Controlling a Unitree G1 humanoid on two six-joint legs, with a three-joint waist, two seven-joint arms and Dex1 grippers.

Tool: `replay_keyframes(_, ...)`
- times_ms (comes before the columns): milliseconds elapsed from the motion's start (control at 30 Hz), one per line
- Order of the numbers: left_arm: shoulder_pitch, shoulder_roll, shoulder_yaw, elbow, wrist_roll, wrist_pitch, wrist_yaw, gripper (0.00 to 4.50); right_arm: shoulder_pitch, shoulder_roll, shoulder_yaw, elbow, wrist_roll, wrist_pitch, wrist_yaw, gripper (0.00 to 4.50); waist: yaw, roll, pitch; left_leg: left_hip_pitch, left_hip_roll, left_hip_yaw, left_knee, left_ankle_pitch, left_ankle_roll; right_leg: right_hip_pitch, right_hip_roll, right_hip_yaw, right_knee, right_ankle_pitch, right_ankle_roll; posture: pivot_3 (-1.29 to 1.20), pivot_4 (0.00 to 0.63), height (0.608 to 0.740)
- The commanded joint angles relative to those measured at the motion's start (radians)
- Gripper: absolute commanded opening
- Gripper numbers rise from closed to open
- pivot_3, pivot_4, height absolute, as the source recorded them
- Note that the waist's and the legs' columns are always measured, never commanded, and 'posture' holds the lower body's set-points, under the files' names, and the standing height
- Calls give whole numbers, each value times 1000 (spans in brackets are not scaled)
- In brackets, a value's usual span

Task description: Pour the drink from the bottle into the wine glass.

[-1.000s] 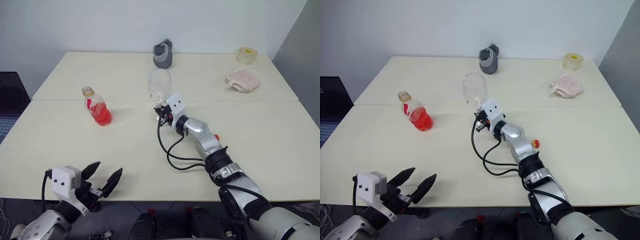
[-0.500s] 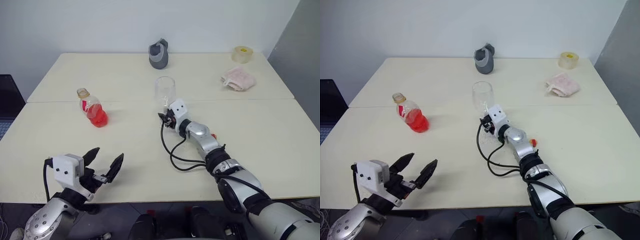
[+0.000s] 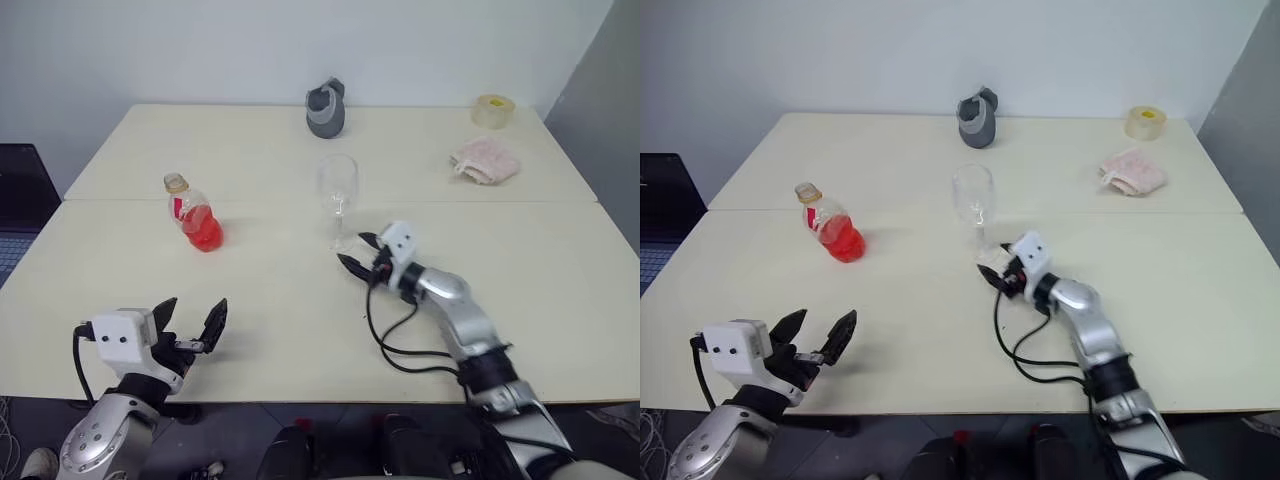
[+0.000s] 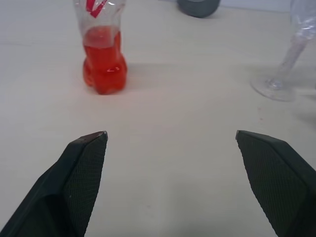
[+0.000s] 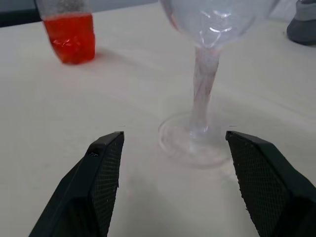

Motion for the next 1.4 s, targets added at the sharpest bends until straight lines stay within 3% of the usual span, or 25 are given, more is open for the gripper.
replay_keyframes(33, -29, -23, 8, 7, 56, -60, 45, 4500, 71, -43, 9, -276, 86, 99, 52, 3511, -3, 0, 0, 0, 1, 0, 0, 0, 0, 0, 0, 0, 0, 0, 0, 0, 150, 740)
replay_keyframes(233, -103, 31, 36, 143, 125, -133, 8, 4500, 175, -133, 39, -528, 211, 174, 151, 3511, -1, -1, 0, 1, 1, 0, -1, 0, 0, 1, 1, -1, 0, 0, -1, 0, 150, 740)
replay_keyframes(800, -480, 220, 67, 627, 93, -199, -190, 4500, 143, -116, 56, -588, 304, 207, 133, 3511, 6, -2, -1, 0, 0, -2, 0, 0, -1, 1, 1, -3, 0, 0, -1, 0, 150, 740)
replay_keyframes(1400, -845, 307, -35, 1054, 167, -296, -375, 4500, 115, -100, 29, -576, 334, 238, 58, 3511, 5, -3, -1, 0, 0, -2, 0, 1, -1, 0, 1, -3, 0, 0, -1, 0, 150, 740)
